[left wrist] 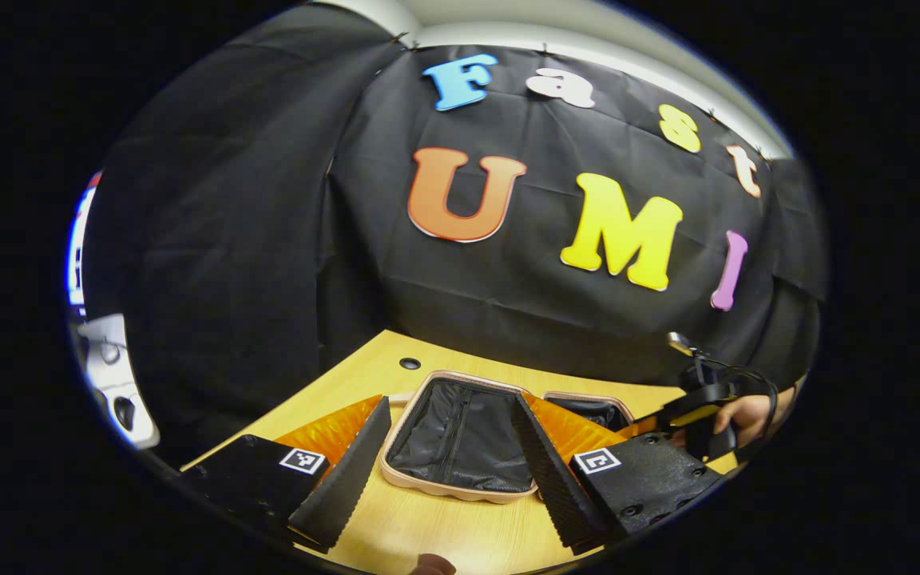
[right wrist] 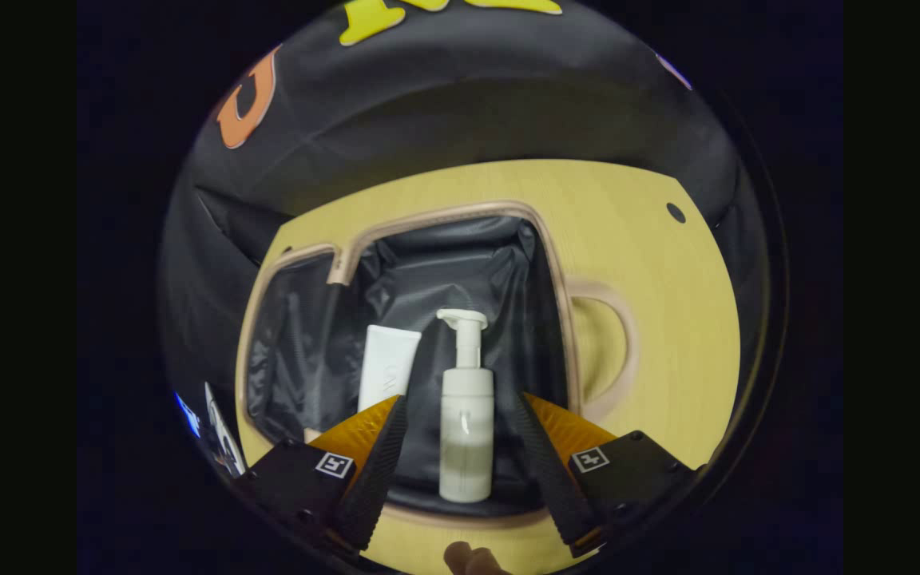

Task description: First open the suitcase, pack the skin care products into it, and then close the suitcase.

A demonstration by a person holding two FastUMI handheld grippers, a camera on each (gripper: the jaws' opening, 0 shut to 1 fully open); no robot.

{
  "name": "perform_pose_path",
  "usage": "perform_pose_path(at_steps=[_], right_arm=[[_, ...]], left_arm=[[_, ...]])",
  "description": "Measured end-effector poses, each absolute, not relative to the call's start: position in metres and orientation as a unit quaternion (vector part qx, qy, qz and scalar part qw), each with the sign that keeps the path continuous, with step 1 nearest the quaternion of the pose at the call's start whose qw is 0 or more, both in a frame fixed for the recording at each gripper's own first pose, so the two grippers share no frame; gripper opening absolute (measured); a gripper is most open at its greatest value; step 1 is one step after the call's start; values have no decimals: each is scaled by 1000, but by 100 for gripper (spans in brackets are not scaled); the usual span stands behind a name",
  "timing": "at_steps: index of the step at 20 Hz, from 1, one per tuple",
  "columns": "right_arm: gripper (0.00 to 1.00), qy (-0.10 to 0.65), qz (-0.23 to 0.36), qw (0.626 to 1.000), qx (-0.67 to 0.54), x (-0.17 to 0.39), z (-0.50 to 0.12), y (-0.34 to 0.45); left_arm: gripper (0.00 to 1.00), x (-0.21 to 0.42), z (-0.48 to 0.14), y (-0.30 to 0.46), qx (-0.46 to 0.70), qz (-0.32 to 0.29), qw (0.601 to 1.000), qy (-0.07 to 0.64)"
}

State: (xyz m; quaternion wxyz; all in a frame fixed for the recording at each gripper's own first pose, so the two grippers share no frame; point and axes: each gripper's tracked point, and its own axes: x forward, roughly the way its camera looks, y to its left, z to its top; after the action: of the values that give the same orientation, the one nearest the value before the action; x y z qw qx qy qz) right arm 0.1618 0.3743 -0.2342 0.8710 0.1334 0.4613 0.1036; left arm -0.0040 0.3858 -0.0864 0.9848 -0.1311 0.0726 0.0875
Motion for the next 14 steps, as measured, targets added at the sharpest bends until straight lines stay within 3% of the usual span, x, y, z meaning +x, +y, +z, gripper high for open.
perform_pose_path(at_steps=[6, 10, 11, 14], right_arm=[[82, 325, 168, 924, 110, 77, -100, 332], [82, 263, 134, 951, 88, 31, -57, 286], [77, 252, 123, 957, 80, 22, -51, 276], [82, 215, 85, 971, 55, 2, -30, 246]], left_arm=[[98, 39, -149, 459, -280, 127, 944, 118], [98, 78, -195, 491, -420, 128, 887, 143], [98, 88, -206, 494, -459, 122, 868, 146], [97, 114, -243, 502, -534, 119, 820, 167]])
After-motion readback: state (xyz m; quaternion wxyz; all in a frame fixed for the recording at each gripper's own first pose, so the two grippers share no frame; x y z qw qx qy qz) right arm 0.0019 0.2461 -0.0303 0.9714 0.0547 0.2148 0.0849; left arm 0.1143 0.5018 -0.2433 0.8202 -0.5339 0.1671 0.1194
